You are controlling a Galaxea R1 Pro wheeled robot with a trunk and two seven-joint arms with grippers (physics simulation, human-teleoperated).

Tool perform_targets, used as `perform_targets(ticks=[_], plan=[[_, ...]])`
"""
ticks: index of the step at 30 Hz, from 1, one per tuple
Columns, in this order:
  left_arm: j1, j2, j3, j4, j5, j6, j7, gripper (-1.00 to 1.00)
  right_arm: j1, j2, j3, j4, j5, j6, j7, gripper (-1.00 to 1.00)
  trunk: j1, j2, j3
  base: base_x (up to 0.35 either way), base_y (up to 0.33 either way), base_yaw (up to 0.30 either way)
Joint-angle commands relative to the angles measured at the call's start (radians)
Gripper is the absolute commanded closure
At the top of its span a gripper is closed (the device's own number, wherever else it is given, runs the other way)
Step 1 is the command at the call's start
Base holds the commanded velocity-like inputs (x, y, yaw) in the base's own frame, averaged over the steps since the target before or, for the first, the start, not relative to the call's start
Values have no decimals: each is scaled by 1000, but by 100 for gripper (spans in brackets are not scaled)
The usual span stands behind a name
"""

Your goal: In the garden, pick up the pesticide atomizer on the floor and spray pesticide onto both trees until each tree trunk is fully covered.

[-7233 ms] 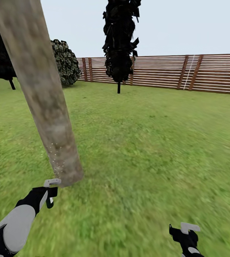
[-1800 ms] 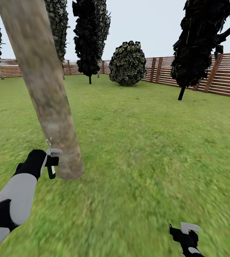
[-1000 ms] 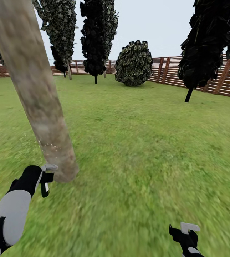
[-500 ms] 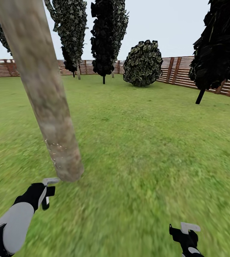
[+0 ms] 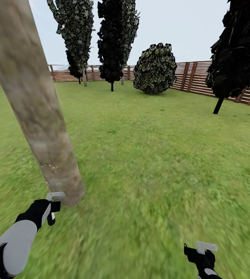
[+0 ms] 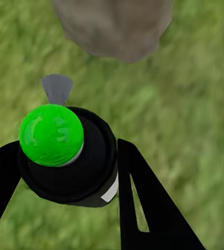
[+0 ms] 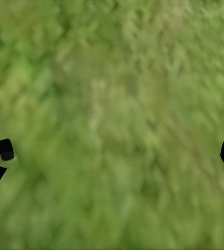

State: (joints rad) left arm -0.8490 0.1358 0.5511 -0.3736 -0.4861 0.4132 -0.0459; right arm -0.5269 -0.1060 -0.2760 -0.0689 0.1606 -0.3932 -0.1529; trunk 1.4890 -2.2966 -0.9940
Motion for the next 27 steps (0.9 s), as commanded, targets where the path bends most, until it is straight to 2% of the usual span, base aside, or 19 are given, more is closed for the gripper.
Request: perform_targets(ticks=[1, 5, 15, 27], plan=[[-1, -1, 7, -2, -8, 4, -5, 100, -1, 0, -6, 1, 11, -3, -4, -100, 0, 0, -1, 23, -264, 0], [-1, -1, 7, -2, -8, 4, -5, 100, -1, 1, -6, 1, 11, -3, -4, -100, 0, 0, -1, 6, -270, 61], [-1, -1, 7, -2, -8, 4, -3, 100, -1, 2, -6, 1, 11, -3, -4, -100, 0, 0, -1, 43, -272, 252], [-1, -1, 7, -2, -8, 4, -3, 100, -1, 2, -6, 1, 11, -3, -4, -100, 0, 0, -1, 60, -272, 14]])
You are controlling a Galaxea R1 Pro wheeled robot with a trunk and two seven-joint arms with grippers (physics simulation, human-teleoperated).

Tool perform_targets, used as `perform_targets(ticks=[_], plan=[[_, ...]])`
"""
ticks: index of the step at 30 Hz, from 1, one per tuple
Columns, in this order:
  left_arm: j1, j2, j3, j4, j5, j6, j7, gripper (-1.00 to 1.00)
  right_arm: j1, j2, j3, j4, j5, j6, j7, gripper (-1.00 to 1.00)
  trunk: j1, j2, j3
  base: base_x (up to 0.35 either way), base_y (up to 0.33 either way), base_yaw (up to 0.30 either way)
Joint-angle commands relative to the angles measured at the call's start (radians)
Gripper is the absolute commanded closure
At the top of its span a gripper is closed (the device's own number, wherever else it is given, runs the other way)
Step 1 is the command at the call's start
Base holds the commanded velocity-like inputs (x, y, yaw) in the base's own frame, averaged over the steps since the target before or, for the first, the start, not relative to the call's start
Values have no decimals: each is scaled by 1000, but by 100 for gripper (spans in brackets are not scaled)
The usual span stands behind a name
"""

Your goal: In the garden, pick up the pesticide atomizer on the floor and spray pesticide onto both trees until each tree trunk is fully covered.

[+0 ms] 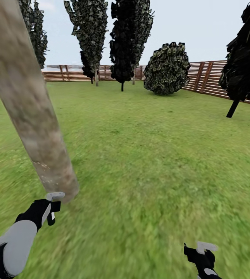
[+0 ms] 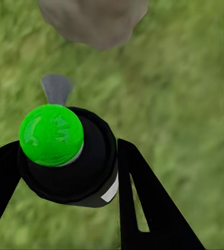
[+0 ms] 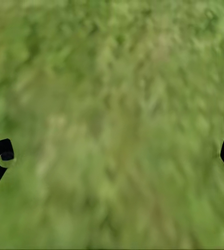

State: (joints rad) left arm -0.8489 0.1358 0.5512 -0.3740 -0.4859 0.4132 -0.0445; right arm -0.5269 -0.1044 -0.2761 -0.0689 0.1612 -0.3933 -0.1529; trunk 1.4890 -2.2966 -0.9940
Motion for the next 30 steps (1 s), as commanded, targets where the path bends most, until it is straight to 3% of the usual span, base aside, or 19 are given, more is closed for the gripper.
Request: perform_targets(ticks=[1, 13, 30], plan=[[-1, -1, 7, -2, -8, 4, -5, 100, -1, 0, -6, 1, 11, -3, -4, -100, 0, 0, -1, 3, -274, 0], [-1, 1, 21, -2, -11, 4, -5, 100, -1, 2, -6, 1, 11, -3, -4, -100, 0, 0, -1, 63, -263, 218], [-1, -1, 21, -2, -8, 4, -5, 100, -1, 3, -6, 1, 11, -3, -4, -100, 0, 0, -1, 182, -228, 26]])
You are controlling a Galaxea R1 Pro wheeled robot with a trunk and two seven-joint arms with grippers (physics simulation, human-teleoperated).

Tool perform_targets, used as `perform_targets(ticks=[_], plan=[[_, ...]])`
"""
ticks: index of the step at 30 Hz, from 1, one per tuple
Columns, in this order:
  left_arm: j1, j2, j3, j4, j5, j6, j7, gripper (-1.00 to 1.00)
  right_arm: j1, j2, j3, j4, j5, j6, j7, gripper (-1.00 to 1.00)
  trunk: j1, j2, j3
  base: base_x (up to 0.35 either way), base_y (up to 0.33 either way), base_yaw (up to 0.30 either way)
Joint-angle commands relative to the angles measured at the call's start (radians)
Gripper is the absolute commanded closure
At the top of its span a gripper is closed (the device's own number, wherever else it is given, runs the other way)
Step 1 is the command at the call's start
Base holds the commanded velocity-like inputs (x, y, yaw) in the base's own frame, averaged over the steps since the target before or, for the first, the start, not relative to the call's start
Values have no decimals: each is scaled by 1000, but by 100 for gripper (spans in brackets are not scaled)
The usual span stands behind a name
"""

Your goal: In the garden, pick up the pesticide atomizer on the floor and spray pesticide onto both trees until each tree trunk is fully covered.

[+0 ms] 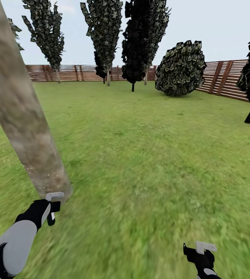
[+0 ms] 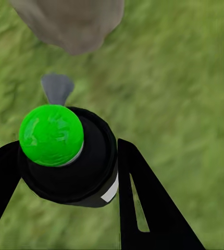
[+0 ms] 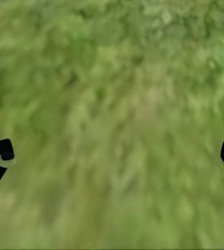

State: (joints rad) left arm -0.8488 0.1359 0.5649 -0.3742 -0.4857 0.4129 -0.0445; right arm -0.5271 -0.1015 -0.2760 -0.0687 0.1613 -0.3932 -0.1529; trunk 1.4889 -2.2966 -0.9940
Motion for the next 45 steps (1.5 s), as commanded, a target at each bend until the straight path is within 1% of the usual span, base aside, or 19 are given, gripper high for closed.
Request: perform_targets(ticks=[1, 13, 25, 32, 37, 41, 45], plan=[[-1, -1, 7, -2, -8, 4, -5, 100, -1, 0, -6, 1, 11, -3, -4, -100, 0, 0, -1, 83, -268, 187], [-1, -1, 7, -2, -10, 4, -5, 100, -1, 0, -5, 1, 11, -3, -4, -100, 0, 0, -1, 90, -269, 269], [-1, -1, 7, -1, -8, 3, -5, 100, -1, 0, -5, 1, 11, -3, -4, -100, 0, 0, -1, 209, -217, 271], [-1, -1, 7, -1, -8, 3, -5, 100, -1, 0, -5, 1, 11, -3, -4, -100, 0, 0, -1, 47, -264, 44], [-1, -1, 8, -1, -8, 3, -5, 100, -1, 0, -5, 1, 11, -3, -4, -100, 0, 0, -1, 178, -184, 238], [-1, -1, 7, -14, 6, 4, -7, 100, -1, -1, -5, 1, 10, -3, -4, -100, 0, 0, -1, 20, -15, 186], [-27, -10, -3, -33, 7, 16, -22, 100, -1, -3, -5, 1, 11, -3, -4, -100, 0, 0, -1, 1, -1, 14]])
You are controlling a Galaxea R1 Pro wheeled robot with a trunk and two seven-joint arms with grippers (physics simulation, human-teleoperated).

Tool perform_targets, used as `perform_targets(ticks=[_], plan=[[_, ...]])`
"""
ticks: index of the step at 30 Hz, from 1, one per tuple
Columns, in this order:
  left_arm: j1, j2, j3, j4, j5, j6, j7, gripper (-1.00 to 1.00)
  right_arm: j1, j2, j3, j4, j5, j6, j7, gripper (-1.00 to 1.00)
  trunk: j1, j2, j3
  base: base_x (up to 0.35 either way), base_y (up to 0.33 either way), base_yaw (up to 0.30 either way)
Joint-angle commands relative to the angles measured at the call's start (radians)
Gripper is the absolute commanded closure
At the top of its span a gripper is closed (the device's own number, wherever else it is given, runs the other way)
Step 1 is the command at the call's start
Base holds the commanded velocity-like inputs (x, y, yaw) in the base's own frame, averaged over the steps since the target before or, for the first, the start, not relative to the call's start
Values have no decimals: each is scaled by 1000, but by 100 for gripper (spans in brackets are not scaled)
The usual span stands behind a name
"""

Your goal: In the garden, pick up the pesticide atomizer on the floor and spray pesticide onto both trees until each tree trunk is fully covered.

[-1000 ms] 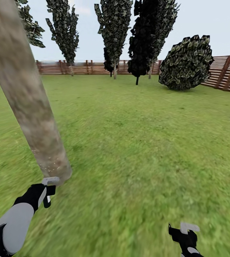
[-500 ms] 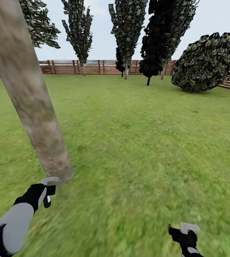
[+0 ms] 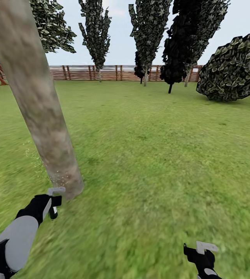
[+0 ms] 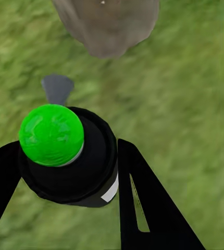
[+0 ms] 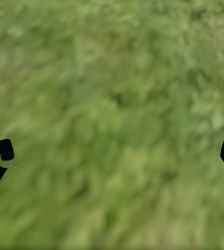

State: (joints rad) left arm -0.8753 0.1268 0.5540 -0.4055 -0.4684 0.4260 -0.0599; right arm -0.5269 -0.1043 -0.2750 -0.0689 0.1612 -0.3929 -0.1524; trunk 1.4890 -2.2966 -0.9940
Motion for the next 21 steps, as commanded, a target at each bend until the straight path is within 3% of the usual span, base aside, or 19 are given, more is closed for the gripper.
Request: perform_targets(ticks=[1, 3, 6, 9, 12, 15, 17, 18, 19, 21], plan=[[-12, -1, 8, -6, -10, 4, -7, 100, -1, 0, -6, 1, 11, -3, -4, -100, 0, 0, -1, 0, 0, 1], [-33, 16, 7, -11, -11, 6, -7, 100, -1, -1, -7, 1, 10, -3, -4, -100, 0, 0, -1, 0, 0, 0], [-44, 65, 6, -12, -12, 6, -16, 100, -1, -2, -7, 1, 10, -3, -4, -100, 0, 0, -1, 0, 0, 0], [-60, 74, 6, -13, -15, 7, -90, 100, -1, -2, -7, 1, 10, -3, -4, -100, 0, 0, -1, 0, 0, 0], [-100, 77, 5, -14, -16, 59, -113, 100, -1, -2, -7, 1, 10, -3, -4, -100, 0, 0, -1, 0, 0, 0], [-124, 117, 2, -37, -17, 114, -129, 100, -1, -2, -6, 1, 10, -3, -4, -100, 0, 0, -1, 0, 0, 0], [-125, 116, -26, -40, -17, 117, -143, 100, -1, -2, -7, 1, 11, -3, -4, -100, 0, 0, -1, 0, 0, 0], [-126, 112, -87, -42, -13, 121, -148, 100, -1, -2, -7, 1, 11, -3, -4, -100, 0, 0, -1, 0, 0, 0], [-129, 104, -117, -42, -11, 123, -152, 100, -1, -2, -6, 1, 10, -3, -4, -100, 0, 0, -1, 0, 0, 0], [-136, 95, -142, -42, -9, 130, -170, 100, -1, -2, -7, 1, 10, -3, -4, -100, 0, 0, -1, 0, 0, 0]])
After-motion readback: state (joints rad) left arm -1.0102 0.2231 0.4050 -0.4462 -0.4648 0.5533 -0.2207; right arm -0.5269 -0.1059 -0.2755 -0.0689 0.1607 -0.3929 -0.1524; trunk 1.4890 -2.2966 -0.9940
